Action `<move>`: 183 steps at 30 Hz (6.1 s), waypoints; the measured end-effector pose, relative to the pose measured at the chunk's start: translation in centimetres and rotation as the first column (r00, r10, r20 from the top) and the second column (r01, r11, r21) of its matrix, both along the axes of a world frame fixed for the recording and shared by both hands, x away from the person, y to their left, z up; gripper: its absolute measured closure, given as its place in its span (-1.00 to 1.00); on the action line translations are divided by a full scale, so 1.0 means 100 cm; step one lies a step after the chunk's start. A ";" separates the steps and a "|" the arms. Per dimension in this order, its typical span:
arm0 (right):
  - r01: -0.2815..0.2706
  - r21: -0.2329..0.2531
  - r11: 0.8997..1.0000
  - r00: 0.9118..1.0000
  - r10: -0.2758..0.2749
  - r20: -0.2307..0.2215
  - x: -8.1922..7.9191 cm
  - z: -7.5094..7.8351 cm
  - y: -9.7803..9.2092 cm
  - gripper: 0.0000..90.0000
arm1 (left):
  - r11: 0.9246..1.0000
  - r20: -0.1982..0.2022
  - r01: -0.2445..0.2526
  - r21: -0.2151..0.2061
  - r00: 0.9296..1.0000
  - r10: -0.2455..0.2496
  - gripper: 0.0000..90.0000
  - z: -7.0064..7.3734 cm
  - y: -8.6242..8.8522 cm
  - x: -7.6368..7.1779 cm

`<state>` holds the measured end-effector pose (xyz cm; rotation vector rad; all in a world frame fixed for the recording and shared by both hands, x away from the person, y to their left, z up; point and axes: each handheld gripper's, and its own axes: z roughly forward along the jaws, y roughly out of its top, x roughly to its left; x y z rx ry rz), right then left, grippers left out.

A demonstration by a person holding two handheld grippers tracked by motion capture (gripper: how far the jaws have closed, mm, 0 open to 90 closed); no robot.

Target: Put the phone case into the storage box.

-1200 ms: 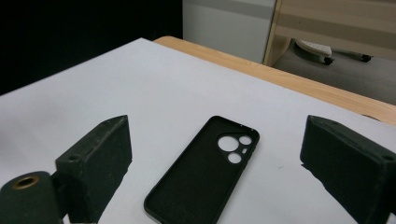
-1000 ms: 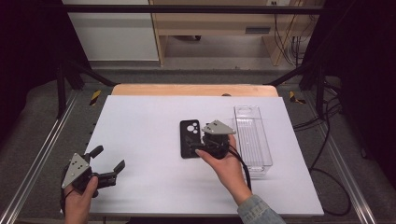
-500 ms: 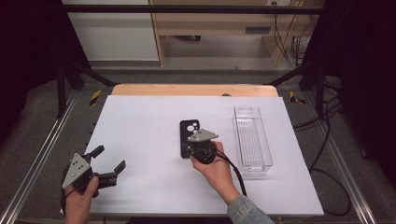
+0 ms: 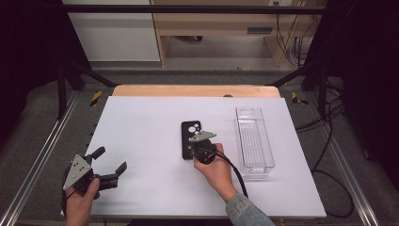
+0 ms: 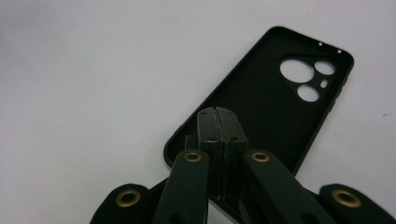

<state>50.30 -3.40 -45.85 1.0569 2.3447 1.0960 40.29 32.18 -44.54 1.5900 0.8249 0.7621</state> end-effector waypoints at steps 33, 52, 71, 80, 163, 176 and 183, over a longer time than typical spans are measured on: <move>-0.168 -0.047 0.985 0.977 0.160 -0.144 -0.045 -0.014 -0.040 1.00 | 1.000 -0.017 -0.006 0.005 1.000 0.006 -0.95 -0.004 0.000 0.004; -0.184 -0.065 0.981 0.972 0.172 -0.157 -0.085 -0.012 -0.084 1.00 | 1.000 -0.016 -0.001 0.012 1.000 0.001 -0.95 -0.002 -0.002 0.002; -0.148 0.003 0.989 0.988 0.148 -0.048 -0.102 -0.003 -0.096 0.52 | 1.000 -0.016 0.001 0.026 1.000 0.000 -0.95 -0.002 -0.004 0.003; -0.062 0.050 0.997 0.998 0.063 -0.016 -0.099 -0.004 -0.088 -0.58 | 1.000 -0.011 0.001 0.023 1.000 0.000 -0.96 -0.002 -0.004 0.002; -0.072 -0.081 0.994 0.994 0.065 -0.092 -0.091 -0.028 -0.066 -0.87 | 0.998 -0.023 0.021 0.054 1.000 -0.020 -0.96 -0.003 -0.010 0.004; -0.071 -0.085 0.994 0.993 0.063 -0.099 -0.090 -0.028 -0.065 -0.87 | 0.998 -0.026 0.024 0.058 0.999 -0.023 -0.96 -0.004 -0.011 0.005; -0.071 -0.086 0.994 0.993 0.062 -0.098 -0.090 -0.028 -0.065 -0.87 | 0.998 -0.027 0.025 0.059 0.999 -0.024 -0.96 -0.004 -0.011 0.005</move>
